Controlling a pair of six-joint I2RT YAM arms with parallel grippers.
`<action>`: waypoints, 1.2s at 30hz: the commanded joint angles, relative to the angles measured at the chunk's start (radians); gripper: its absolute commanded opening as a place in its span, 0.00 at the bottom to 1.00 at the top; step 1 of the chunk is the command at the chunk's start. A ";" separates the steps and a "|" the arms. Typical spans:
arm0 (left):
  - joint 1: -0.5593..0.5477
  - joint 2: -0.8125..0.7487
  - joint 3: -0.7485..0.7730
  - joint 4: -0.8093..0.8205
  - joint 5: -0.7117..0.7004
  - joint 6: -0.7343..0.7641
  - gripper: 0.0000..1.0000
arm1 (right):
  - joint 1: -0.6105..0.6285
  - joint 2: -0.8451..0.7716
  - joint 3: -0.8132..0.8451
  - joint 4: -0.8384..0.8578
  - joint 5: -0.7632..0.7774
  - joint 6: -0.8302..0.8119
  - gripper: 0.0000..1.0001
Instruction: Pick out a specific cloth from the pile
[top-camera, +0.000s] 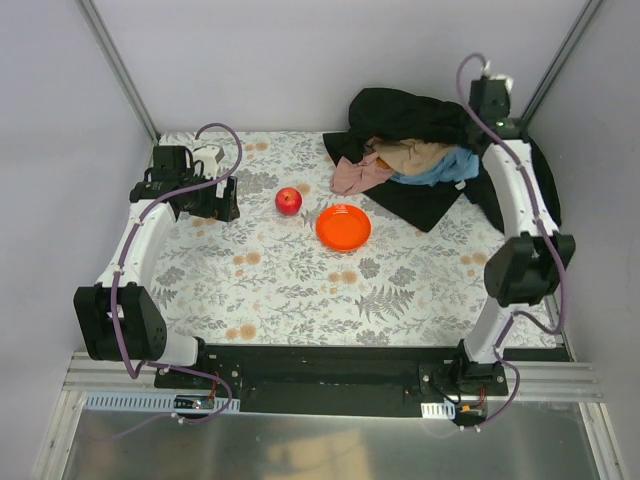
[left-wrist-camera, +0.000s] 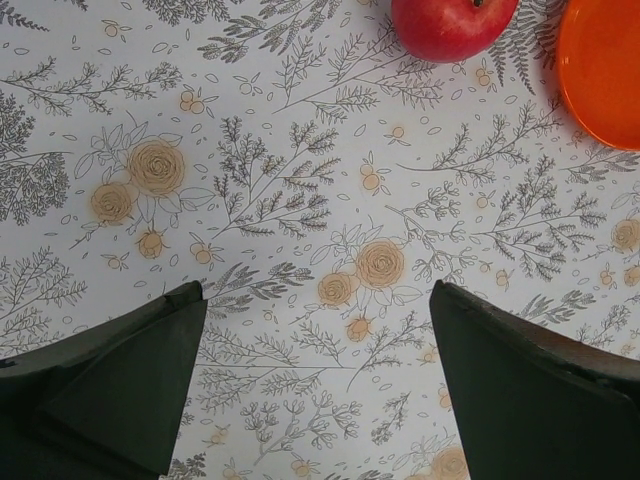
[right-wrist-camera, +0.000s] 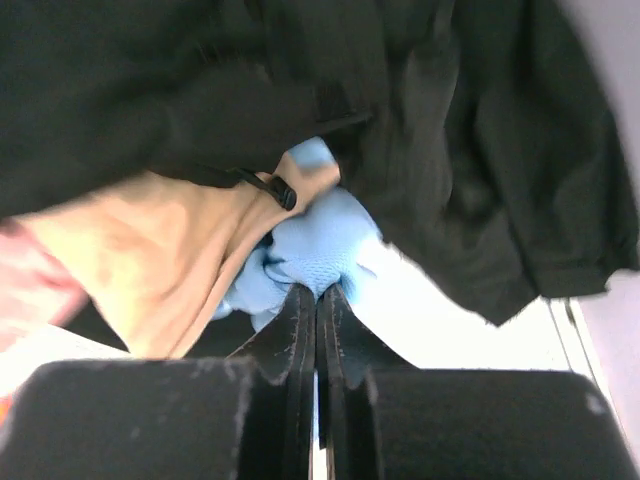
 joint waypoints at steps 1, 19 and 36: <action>-0.005 -0.035 0.019 -0.013 -0.001 0.028 0.99 | 0.000 -0.226 0.276 0.061 0.009 0.016 0.00; -0.007 -0.096 0.016 -0.013 -0.070 0.039 0.99 | 0.095 -0.599 0.148 0.239 -0.456 0.145 0.00; -0.002 -0.163 -0.009 -0.012 -0.125 0.040 0.99 | 0.707 -0.725 -0.047 0.133 -0.544 0.243 0.00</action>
